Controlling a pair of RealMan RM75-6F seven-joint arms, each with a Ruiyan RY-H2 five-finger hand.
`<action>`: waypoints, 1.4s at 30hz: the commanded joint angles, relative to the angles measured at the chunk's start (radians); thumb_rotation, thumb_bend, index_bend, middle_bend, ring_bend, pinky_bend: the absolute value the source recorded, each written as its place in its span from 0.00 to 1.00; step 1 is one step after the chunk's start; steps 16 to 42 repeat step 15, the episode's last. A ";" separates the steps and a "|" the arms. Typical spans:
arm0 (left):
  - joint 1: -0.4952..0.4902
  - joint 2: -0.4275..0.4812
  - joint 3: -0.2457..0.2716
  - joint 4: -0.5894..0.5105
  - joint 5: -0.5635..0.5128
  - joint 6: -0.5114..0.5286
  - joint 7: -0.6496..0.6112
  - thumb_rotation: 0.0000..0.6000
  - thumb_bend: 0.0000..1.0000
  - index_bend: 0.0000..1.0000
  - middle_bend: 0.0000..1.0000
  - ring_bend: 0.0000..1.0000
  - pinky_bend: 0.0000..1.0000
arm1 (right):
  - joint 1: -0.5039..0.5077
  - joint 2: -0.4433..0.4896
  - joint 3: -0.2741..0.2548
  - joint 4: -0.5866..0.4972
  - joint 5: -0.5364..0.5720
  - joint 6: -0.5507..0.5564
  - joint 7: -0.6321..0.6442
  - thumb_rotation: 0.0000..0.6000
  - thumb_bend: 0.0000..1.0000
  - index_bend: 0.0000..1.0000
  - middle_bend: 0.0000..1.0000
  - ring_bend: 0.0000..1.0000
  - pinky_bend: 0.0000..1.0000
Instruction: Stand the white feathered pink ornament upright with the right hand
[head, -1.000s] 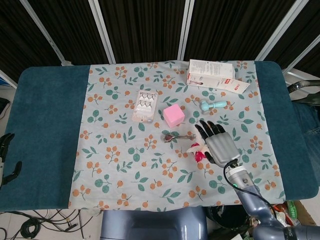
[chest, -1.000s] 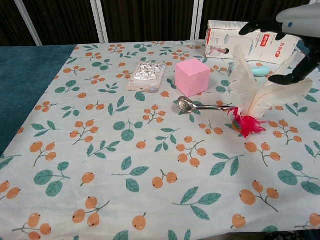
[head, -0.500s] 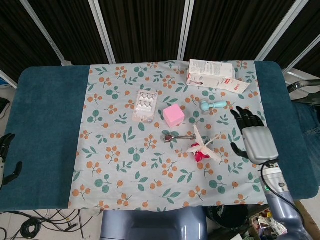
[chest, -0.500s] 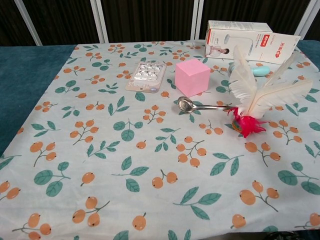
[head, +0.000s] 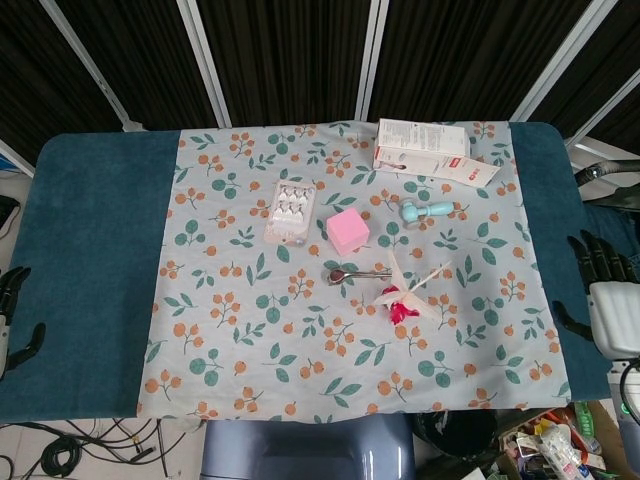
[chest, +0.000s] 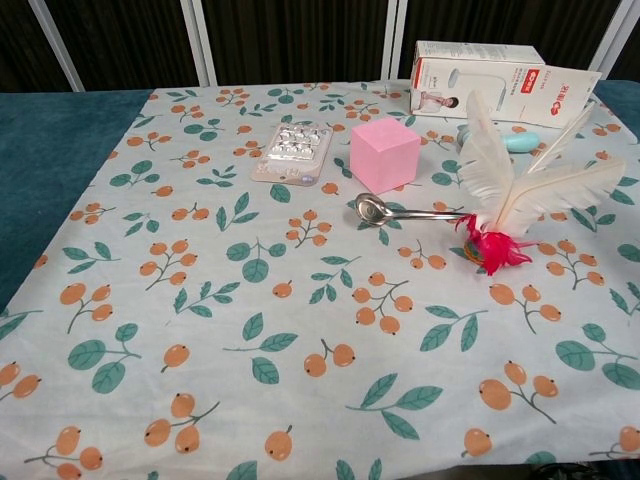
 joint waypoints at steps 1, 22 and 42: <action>0.000 0.000 0.000 0.000 0.002 0.002 -0.001 1.00 0.39 0.06 0.08 0.00 0.00 | -0.055 -0.057 -0.036 0.096 -0.022 0.028 0.057 1.00 0.20 0.00 0.01 0.05 0.14; 0.001 0.000 0.000 0.001 0.002 0.003 -0.002 1.00 0.39 0.07 0.08 0.00 0.00 | -0.087 -0.160 -0.033 0.238 -0.072 0.051 0.083 1.00 0.20 0.00 0.01 0.05 0.14; 0.001 0.000 0.000 0.001 0.002 0.003 -0.002 1.00 0.39 0.07 0.08 0.00 0.00 | -0.087 -0.160 -0.033 0.238 -0.072 0.051 0.083 1.00 0.20 0.00 0.01 0.05 0.14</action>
